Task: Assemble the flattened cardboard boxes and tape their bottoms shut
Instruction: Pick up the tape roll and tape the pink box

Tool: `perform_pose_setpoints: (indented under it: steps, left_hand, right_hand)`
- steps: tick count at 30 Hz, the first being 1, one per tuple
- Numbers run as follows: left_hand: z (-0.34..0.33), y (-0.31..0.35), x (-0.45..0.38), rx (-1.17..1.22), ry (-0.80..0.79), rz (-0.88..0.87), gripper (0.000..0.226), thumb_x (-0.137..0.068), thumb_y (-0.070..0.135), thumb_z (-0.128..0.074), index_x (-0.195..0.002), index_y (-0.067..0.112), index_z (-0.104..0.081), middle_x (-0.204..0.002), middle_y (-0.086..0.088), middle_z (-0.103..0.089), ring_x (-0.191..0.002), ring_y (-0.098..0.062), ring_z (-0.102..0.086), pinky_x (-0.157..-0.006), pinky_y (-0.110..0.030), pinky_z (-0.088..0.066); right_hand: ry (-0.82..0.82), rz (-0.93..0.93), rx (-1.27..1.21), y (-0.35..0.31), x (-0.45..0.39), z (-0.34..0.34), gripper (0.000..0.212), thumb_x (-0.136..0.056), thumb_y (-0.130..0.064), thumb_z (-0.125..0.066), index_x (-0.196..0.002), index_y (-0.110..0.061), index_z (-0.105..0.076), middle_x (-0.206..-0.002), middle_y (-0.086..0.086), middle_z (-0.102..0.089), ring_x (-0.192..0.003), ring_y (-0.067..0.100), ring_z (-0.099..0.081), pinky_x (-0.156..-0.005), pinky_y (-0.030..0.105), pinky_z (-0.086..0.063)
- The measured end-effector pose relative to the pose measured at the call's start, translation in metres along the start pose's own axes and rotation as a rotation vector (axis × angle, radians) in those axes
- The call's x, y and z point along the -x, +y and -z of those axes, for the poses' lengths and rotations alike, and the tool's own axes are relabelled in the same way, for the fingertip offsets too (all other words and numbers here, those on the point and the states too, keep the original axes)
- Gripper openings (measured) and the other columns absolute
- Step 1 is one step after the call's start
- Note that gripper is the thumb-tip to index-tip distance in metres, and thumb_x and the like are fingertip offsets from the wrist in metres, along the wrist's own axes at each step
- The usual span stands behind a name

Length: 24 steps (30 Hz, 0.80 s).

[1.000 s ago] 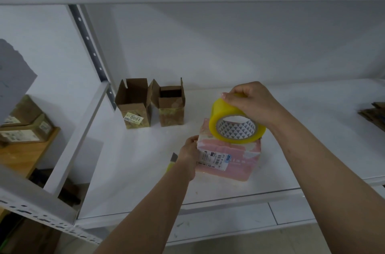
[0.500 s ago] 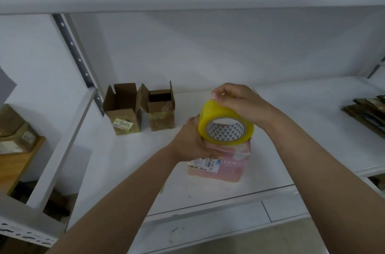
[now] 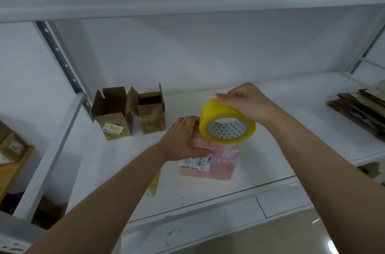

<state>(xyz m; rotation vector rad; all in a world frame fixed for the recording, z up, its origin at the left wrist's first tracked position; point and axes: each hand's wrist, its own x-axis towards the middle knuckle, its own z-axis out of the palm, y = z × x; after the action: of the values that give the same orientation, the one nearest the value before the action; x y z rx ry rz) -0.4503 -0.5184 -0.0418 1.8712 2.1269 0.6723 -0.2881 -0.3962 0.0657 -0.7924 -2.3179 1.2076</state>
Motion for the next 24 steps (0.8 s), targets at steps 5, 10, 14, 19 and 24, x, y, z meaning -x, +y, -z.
perform_pose_setpoints:
  steps: [5,10,14,19,24]
  left_hand:
    - [0.001,0.0,0.0,-0.034,-0.017,0.002,0.111,-0.05,0.086,-0.052,-0.134,0.017,-0.036,-0.132,0.003,-0.041,-0.119,-0.015,-0.036,-0.1,-0.029,-0.034]
    - [-0.001,-0.004,-0.001,-0.037,-0.007,-0.018,0.109,-0.051,0.088,-0.053,-0.134,0.019,-0.035,-0.13,0.004,-0.041,-0.117,-0.012,-0.037,-0.099,-0.03,-0.036]
    - [-0.003,-0.006,-0.002,-0.035,-0.001,-0.022,0.107,-0.052,0.087,-0.054,-0.133,0.019,-0.035,-0.13,0.005,-0.041,-0.116,-0.011,-0.036,-0.098,-0.029,-0.036]
    - [-0.001,0.0,-0.001,-0.057,-0.031,-0.014,0.107,-0.053,0.086,-0.052,-0.135,0.019,-0.035,-0.133,0.004,-0.041,-0.121,-0.016,-0.037,-0.103,-0.034,-0.034]
    - [0.013,0.024,-0.006,-0.493,-0.172,0.017,0.127,-0.055,0.096,-0.031,-0.151,0.016,-0.01,-0.161,0.0,-0.014,-0.15,-0.026,0.002,-0.118,-0.058,0.002]
  right_hand:
    - [0.035,-0.165,0.633,0.01,0.01,0.06,0.065,-0.074,-0.073,-0.061,-0.054,-0.012,-0.05,-0.052,0.001,-0.048,-0.056,0.021,-0.05,-0.06,0.03,-0.036]
    - [-0.019,-0.354,0.721,0.071,0.021,0.052,0.066,-0.073,-0.077,-0.06,-0.06,-0.012,-0.062,-0.063,0.0,-0.061,-0.068,0.019,-0.061,-0.067,0.03,-0.044]
    - [-0.033,-0.396,0.664,0.107,0.025,0.026,0.066,-0.075,-0.077,-0.056,-0.057,-0.014,-0.06,-0.062,-0.001,-0.061,-0.07,0.02,-0.063,-0.068,0.03,-0.045]
    - [-0.041,-0.388,0.584,0.117,0.029,0.005,0.069,-0.079,-0.079,-0.048,-0.051,-0.017,-0.049,-0.054,-0.001,-0.052,-0.062,0.019,-0.06,-0.06,0.029,-0.039]
    - [0.001,-0.401,0.514,0.121,0.032,-0.001,0.068,-0.077,-0.081,-0.047,-0.051,-0.018,-0.048,-0.05,-0.003,-0.049,-0.058,0.019,-0.057,-0.06,0.03,-0.039]
